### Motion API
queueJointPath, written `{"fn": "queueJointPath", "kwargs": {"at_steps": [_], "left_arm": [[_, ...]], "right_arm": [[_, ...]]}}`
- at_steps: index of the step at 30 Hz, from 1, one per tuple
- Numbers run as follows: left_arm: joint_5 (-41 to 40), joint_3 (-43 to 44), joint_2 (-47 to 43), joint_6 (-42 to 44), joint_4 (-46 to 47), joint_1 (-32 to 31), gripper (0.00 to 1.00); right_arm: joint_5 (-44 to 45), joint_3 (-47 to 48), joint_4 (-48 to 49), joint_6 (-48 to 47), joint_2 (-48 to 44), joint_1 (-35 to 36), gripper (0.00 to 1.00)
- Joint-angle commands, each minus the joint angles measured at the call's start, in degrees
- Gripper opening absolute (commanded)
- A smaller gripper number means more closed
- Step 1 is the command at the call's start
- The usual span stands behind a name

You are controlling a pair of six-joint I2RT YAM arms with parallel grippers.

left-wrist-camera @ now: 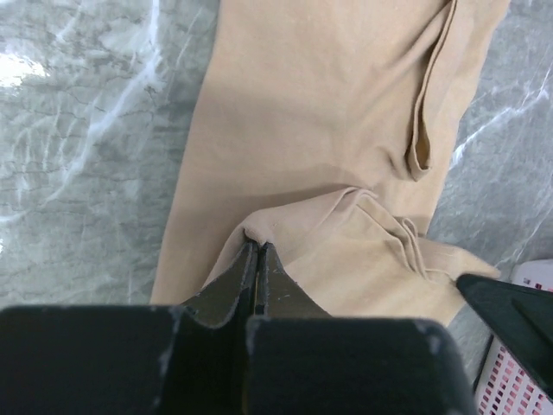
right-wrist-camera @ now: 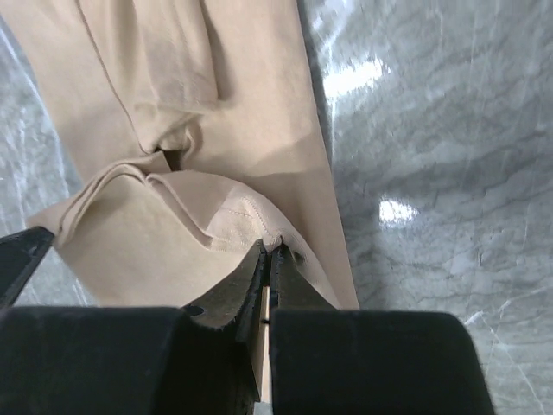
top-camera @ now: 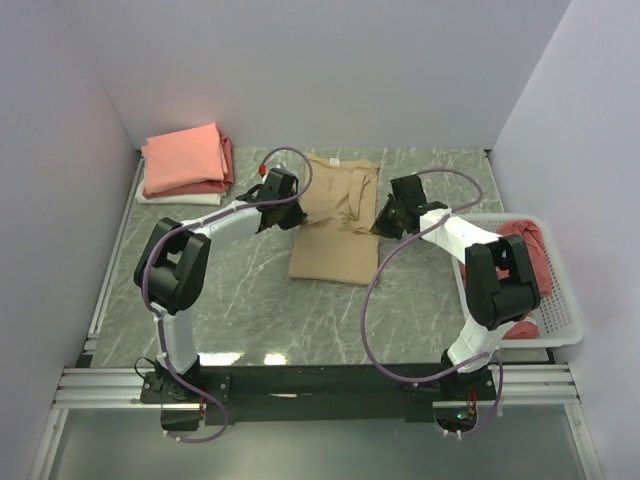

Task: Fold and stack the t-shirts
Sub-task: Fold the tshirt

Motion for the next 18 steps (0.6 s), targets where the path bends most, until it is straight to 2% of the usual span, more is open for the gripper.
{"fn": "queueJointPath", "kwargs": {"at_steps": [1,7,10,12,14,15,18], "left_arm": [[0.64,1.32,-0.13,0.78,1.59,1.04,0.01],[2.12,2.46,2.41,1.57,2.29,2.01,0.01],[3.10,1.94,2.68,1.74,3.79,2.62,0.11],[4.06,0.88,2.15,2.09,6.33,3.24,0.18],[5.21,0.53,1.54,2.80,7.48,4.29,0.31],[5.38,0.35,1.10,2.89,8.09,4.73,0.42],[4.60,-2.45,-2.76,3.24,10.29,6.23,0.55]], "right_arm": [[-0.45,3.11,1.95,-1.30,0.97,-1.11,0.00],[-1.77,4.68,1.95,-2.08,3.07,-1.81,0.00],[-3.26,5.66,1.78,-3.40,4.83,-2.43,0.01],[-3.61,6.54,1.69,-3.85,5.28,-2.87,0.10],[-3.61,7.24,1.51,-4.20,5.28,-3.39,0.23],[-3.61,7.50,1.25,-4.29,5.19,-3.74,0.38],[-3.97,8.21,0.20,-4.90,4.05,-4.27,0.52]]}}
